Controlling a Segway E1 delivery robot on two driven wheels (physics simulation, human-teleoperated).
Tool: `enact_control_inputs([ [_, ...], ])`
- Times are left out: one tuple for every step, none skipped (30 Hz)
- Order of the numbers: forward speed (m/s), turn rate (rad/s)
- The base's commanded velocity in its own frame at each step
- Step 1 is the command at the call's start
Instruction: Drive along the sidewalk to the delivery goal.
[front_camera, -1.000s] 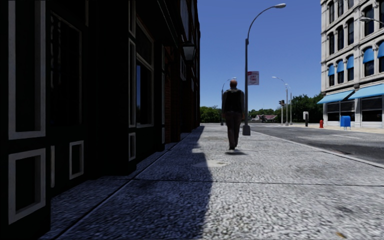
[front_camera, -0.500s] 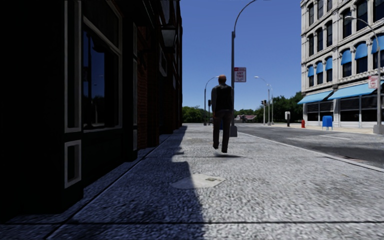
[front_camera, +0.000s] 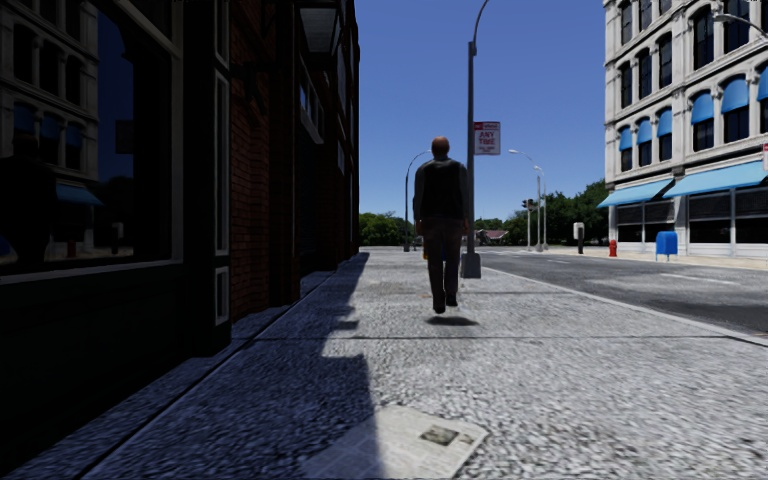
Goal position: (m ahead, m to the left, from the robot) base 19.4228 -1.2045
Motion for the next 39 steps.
enact_control_inputs([
  [2.0, 0.0],
  [2.0, 0.0],
  [2.0, 0.0],
  [2.0, 0.0],
  [2.0, 0.0],
  [2.0, 0.0],
  [2.0, 0.0],
  [2.0, 0.0],
  [2.0, 0.0],
  [2.0, 0.0],
  [2.0, 0.0],
  [2.0, 0.0],
  [2.0, 0.0],
  [2.0, 0.0],
  [2.0, 0.0],
  [2.0, 0.0],
  [2.0, 0.0],
  [2.0, 0.0],
  [2.0, 0.0],
  [2.0, 0.0],
  [2.0, 0.0],
  [2.0, 0.0],
  [2.0, 0.0],
  [2.0, 0.0],
  [2.0, 0.0],
  [2.0, 0.0],
  [2.0, 0.0],
  [2.0, 0.0],
  [2.0, 0.0],
  [2.0, 0.0],
  [2.0, 0.0],
  [2.0, 0.0],
  [2.0, 0.0],
  [2.0, 0.0],
  [2.0, 0.0],
  [2.0, 0.0],
  [1.98, 0.0],
  [1.6, 0.0],
  [0.89, 0.0],
])
